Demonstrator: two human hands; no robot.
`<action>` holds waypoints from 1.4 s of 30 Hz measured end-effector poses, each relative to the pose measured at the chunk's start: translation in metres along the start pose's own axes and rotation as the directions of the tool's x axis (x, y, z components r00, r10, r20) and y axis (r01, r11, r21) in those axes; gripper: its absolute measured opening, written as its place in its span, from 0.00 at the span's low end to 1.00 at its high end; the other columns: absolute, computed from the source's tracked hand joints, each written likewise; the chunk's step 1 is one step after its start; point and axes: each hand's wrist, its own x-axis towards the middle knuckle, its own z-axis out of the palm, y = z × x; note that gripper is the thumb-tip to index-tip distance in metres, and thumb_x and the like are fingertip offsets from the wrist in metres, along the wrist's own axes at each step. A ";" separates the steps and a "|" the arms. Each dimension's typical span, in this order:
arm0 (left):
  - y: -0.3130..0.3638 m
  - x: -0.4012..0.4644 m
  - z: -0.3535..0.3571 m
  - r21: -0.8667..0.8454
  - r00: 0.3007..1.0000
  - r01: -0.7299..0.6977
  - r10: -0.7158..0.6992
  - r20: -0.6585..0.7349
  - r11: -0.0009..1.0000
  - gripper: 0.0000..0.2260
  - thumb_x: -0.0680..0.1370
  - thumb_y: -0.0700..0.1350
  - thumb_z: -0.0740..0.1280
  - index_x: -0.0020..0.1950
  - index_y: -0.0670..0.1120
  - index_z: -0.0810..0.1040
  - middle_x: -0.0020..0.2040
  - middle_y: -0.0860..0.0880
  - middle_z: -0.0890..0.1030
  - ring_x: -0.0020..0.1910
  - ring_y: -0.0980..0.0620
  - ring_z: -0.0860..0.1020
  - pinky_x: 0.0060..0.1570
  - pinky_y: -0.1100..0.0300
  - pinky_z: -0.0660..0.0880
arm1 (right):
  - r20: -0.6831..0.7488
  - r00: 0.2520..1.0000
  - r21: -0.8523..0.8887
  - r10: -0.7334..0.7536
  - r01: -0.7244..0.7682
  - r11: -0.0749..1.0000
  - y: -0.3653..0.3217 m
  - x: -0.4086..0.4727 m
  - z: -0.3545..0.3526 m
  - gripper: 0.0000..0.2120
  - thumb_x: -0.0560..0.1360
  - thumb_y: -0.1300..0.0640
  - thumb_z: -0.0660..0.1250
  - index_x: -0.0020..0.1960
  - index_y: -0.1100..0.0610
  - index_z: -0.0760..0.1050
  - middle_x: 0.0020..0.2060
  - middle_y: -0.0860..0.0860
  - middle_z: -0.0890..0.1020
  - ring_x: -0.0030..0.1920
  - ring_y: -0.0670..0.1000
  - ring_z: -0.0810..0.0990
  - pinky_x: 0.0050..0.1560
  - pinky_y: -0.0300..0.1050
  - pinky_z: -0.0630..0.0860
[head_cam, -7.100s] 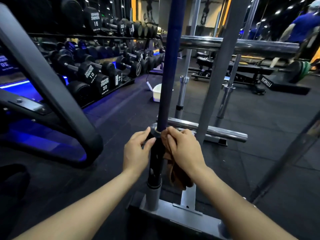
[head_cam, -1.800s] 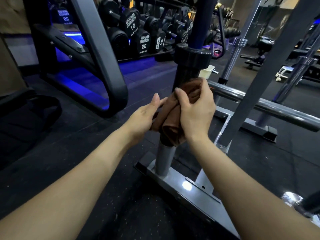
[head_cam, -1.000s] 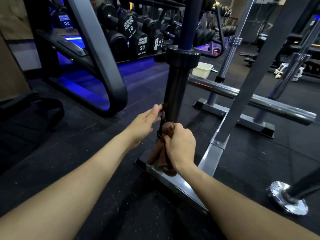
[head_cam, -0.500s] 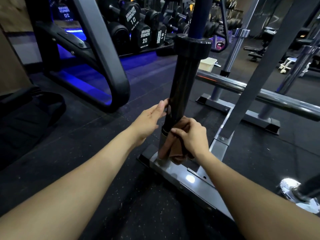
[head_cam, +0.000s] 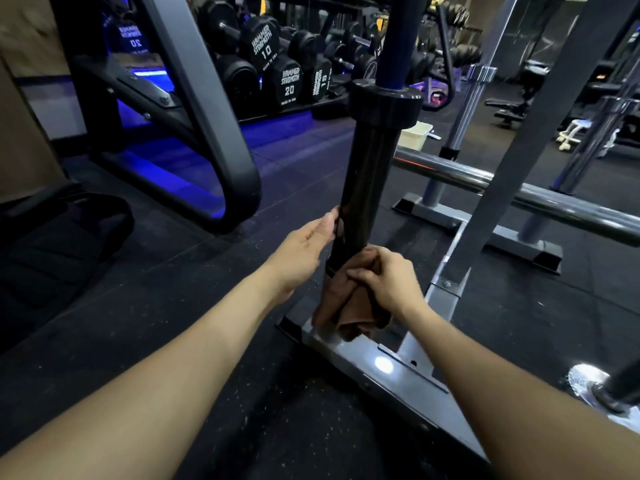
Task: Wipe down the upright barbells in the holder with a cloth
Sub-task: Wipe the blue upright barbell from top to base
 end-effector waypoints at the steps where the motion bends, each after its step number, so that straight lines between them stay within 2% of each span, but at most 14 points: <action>1: 0.000 0.000 0.000 -0.004 1.000 -0.005 0.005 -0.003 1.000 0.20 0.82 0.55 0.51 0.73 0.54 0.64 0.64 0.62 0.70 0.64 0.64 0.67 0.65 0.59 0.62 | 0.021 1.000 -0.026 -0.012 0.012 1.000 0.003 0.004 -0.003 0.19 0.70 0.58 0.75 0.60 0.56 0.78 0.52 0.54 0.83 0.56 0.53 0.78 0.45 0.28 0.63; 6: -0.003 0.001 -0.002 0.006 1.000 -0.015 0.015 -0.001 1.000 0.20 0.82 0.54 0.52 0.74 0.52 0.64 0.71 0.57 0.69 0.68 0.61 0.66 0.66 0.61 0.62 | 0.008 1.000 -0.029 -0.012 0.012 0.999 0.007 0.005 0.002 0.20 0.72 0.60 0.72 0.63 0.55 0.76 0.54 0.54 0.83 0.57 0.53 0.78 0.46 0.31 0.65; 10: -0.001 -0.003 0.001 -0.015 1.000 -0.025 0.025 0.003 1.000 0.20 0.83 0.53 0.52 0.74 0.52 0.63 0.67 0.60 0.70 0.65 0.65 0.67 0.64 0.62 0.63 | -0.114 0.992 -0.014 0.061 -0.063 0.998 -0.005 -0.008 0.019 0.15 0.72 0.66 0.65 0.57 0.55 0.78 0.50 0.54 0.83 0.55 0.56 0.79 0.44 0.33 0.65; 12: -0.001 -0.005 0.003 -0.025 1.000 -0.024 0.025 0.014 0.999 0.20 0.83 0.53 0.52 0.75 0.51 0.62 0.69 0.59 0.69 0.64 0.66 0.66 0.63 0.64 0.63 | -0.134 0.987 -0.021 0.083 -0.087 0.996 -0.010 -0.014 0.024 0.15 0.72 0.66 0.63 0.56 0.55 0.78 0.50 0.54 0.83 0.55 0.56 0.79 0.49 0.36 0.68; 18: 0.004 -0.007 0.001 0.016 1.000 -0.018 0.018 0.003 1.000 0.21 0.83 0.53 0.52 0.75 0.50 0.62 0.73 0.55 0.66 0.69 0.60 0.65 0.64 0.62 0.62 | -0.104 0.990 -0.076 0.097 -0.106 0.992 -0.015 -0.027 0.029 0.15 0.71 0.66 0.61 0.56 0.56 0.78 0.51 0.57 0.82 0.56 0.59 0.78 0.56 0.46 0.73; 22: 0.009 -0.014 -0.001 0.073 0.999 0.025 -0.027 0.027 0.997 0.18 0.83 0.55 0.51 0.72 0.56 0.64 0.68 0.56 0.69 0.67 0.56 0.69 0.61 0.60 0.63 | 0.006 0.999 -0.057 0.050 -0.050 0.997 -0.015 -0.034 0.013 0.18 0.71 0.68 0.63 0.57 0.54 0.80 0.52 0.54 0.84 0.57 0.54 0.79 0.54 0.39 0.71; 24: 0.007 -0.018 -0.004 0.150 0.998 0.052 -0.054 0.012 0.987 0.18 0.82 0.58 0.50 0.70 0.58 0.66 0.65 0.57 0.72 0.65 0.56 0.71 0.65 0.55 0.65 | 0.120 0.992 0.040 -0.032 0.027 0.999 -0.016 -0.039 0.004 0.19 0.70 0.70 0.64 0.55 0.53 0.80 0.50 0.51 0.85 0.56 0.51 0.81 0.60 0.41 0.72; 26: 0.007 -0.021 -0.007 0.201 0.995 0.100 -0.094 -0.036 0.975 0.21 0.82 0.58 0.50 0.72 0.54 0.66 0.68 0.54 0.72 0.66 0.55 0.71 0.69 0.50 0.64 | 0.200 0.973 0.219 -0.114 0.069 0.973 -0.021 -0.042 -0.002 0.21 0.70 0.73 0.65 0.59 0.57 0.79 0.50 0.54 0.84 0.55 0.51 0.82 0.63 0.49 0.74; 30: 0.006 -0.032 -0.020 0.069 0.984 0.176 -0.174 -0.028 0.982 0.19 0.82 0.52 0.55 0.73 0.52 0.66 0.68 0.51 0.73 0.67 0.53 0.70 0.66 0.53 0.63 | 0.275 0.946 0.623 -0.169 -0.042 0.781 -0.036 -0.042 -0.022 0.21 0.71 0.80 0.61 0.59 0.64 0.75 0.44 0.55 0.83 0.44 0.46 0.82 0.52 0.37 0.78; 33: 0.002 -0.037 -0.034 -0.004 0.979 0.188 -0.187 0.085 0.982 0.20 0.74 0.52 0.67 0.67 0.54 0.73 0.64 0.53 0.77 0.65 0.51 0.73 0.69 0.52 0.64 | 0.354 0.911 0.770 -0.213 -0.155 0.619 -0.045 -0.039 -0.029 0.21 0.70 0.81 0.58 0.54 0.63 0.78 0.39 0.54 0.83 0.40 0.49 0.83 0.44 0.39 0.79; 35: -0.001 -0.044 -0.038 0.014 0.963 0.214 -0.213 0.167 0.977 0.22 0.71 0.51 0.71 0.64 0.52 0.76 0.60 0.51 0.80 0.62 0.51 0.76 0.65 0.54 0.69 | 0.376 0.905 0.812 -0.200 -0.218 0.542 -0.049 -0.037 -0.032 0.20 0.69 0.81 0.57 0.50 0.63 0.79 0.38 0.55 0.83 0.39 0.51 0.83 0.42 0.40 0.80; 37: -0.006 -0.051 -0.038 0.085 0.952 0.230 -0.242 0.188 0.970 0.15 0.70 0.51 0.73 0.55 0.49 0.81 0.52 0.50 0.84 0.52 0.51 0.80 0.54 0.57 0.74 | 0.380 0.910 0.820 -0.163 -0.250 0.515 -0.046 -0.037 -0.034 0.19 0.69 0.81 0.57 0.46 0.62 0.79 0.35 0.54 0.83 0.36 0.50 0.82 0.40 0.39 0.80; 39: -0.008 -0.053 -0.036 0.203 0.950 0.246 -0.277 0.143 0.948 0.09 0.71 0.50 0.73 0.44 0.46 0.82 0.41 0.50 0.84 0.41 0.52 0.79 0.43 0.61 0.74 | 0.363 0.926 0.783 -0.105 -0.242 0.572 -0.040 -0.039 -0.035 0.19 0.69 0.81 0.58 0.45 0.62 0.79 0.32 0.52 0.83 0.34 0.49 0.82 0.38 0.38 0.79; 42: -0.007 -0.047 -0.030 0.248 0.954 0.298 -0.296 -0.043 0.922 0.09 0.72 0.47 0.74 0.39 0.43 0.79 0.36 0.45 0.81 0.35 0.51 0.77 0.36 0.61 0.72 | 0.257 0.966 0.682 0.017 -0.194 0.705 -0.030 -0.039 -0.035 0.17 0.68 0.79 0.64 0.52 0.64 0.80 0.33 0.50 0.83 0.36 0.49 0.81 0.39 0.38 0.78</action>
